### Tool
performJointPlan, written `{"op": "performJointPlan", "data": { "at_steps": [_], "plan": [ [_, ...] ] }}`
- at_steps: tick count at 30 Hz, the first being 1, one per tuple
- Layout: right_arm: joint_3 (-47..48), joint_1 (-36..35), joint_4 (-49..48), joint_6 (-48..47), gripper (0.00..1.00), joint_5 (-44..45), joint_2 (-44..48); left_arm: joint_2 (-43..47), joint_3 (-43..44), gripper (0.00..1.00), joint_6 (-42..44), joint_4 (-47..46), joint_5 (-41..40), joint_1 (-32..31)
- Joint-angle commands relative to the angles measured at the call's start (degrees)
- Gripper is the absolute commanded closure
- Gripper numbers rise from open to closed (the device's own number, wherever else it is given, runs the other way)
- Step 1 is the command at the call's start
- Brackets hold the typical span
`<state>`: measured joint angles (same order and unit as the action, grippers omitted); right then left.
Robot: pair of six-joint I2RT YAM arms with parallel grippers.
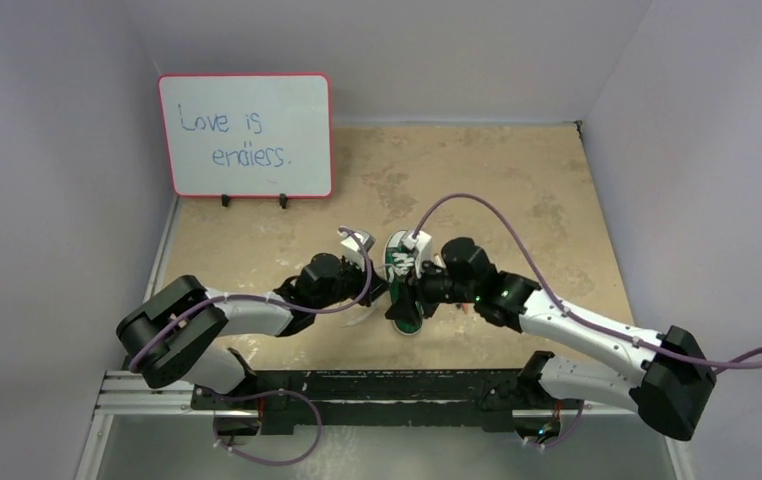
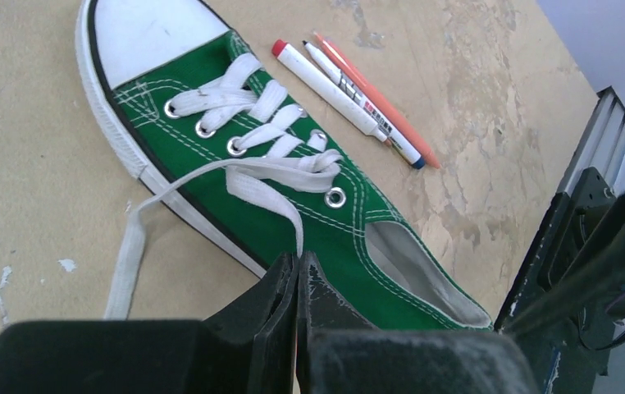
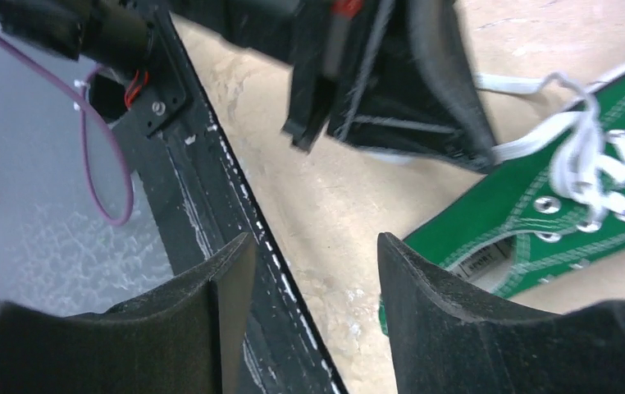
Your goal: Tie the shoes
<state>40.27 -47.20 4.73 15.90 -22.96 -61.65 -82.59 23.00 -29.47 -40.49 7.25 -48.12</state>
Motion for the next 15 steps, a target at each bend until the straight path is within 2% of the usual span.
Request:
{"op": "performJointPlan", "data": {
  "at_steps": [1,6,11,15],
  "plan": [
    [-6.4,-7.6,-20.8,-0.3,0.42,7.4,0.2,0.1,3.5,1.00,-3.3,3.1,5.6,3.8],
    [-6.5,-18.2,-27.8,-4.3,0.44,18.3,-5.8,-1.1,5.2,1.00,-4.2,4.7,12.6,9.3],
    [-2.2,-23.2,-32.7,-5.6,0.45,25.3,-16.8,-4.5,9.8,1.00,-0.3,12.2,16.0,10.1],
    [0.6,-26.7,-37.7,-8.9,0.47,36.3,-24.9,-6.3,11.7,1.00,-0.6,13.6,16.7,10.8]
  ]
}}
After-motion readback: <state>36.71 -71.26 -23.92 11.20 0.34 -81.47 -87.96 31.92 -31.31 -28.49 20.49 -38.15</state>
